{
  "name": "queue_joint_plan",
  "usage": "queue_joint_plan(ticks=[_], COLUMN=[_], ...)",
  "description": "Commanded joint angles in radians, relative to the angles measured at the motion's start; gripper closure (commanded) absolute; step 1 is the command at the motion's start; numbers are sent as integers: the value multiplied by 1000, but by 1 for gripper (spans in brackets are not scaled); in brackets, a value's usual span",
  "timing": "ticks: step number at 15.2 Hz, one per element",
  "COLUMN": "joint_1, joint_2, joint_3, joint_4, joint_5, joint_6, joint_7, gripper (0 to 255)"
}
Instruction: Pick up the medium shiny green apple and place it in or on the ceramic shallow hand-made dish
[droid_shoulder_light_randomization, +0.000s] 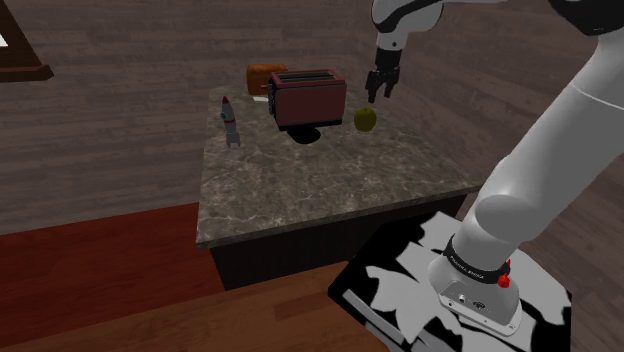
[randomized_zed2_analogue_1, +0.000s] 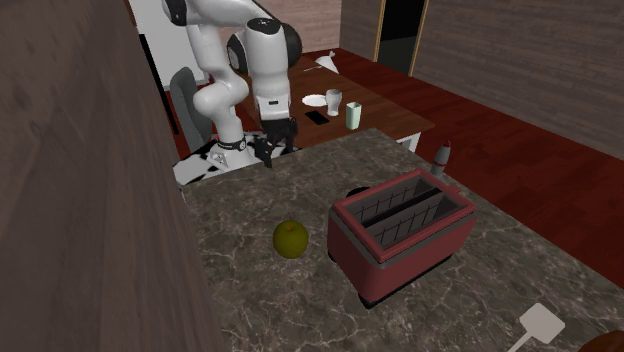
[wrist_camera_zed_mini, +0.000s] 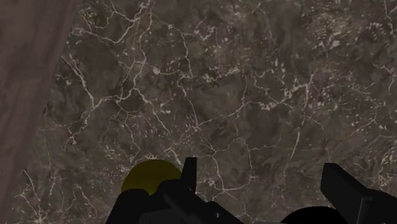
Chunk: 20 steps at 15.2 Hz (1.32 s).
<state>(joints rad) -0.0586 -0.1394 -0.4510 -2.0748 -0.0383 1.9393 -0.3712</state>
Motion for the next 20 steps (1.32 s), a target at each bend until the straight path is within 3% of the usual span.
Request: queue_joint_plan(ticks=[1, 6, 12, 20], joint_1=[-5, -47, -150, -155], joint_2=[75, 278, 530, 570], joint_3=[-23, -59, -48, -34], joint_4=[55, 223, 484, 437], joint_5=[37, 156, 299, 323], joint_6=[21, 45, 19, 102], joint_7=[-53, -187, -315, -332], gripper=[0, 0, 0, 0])
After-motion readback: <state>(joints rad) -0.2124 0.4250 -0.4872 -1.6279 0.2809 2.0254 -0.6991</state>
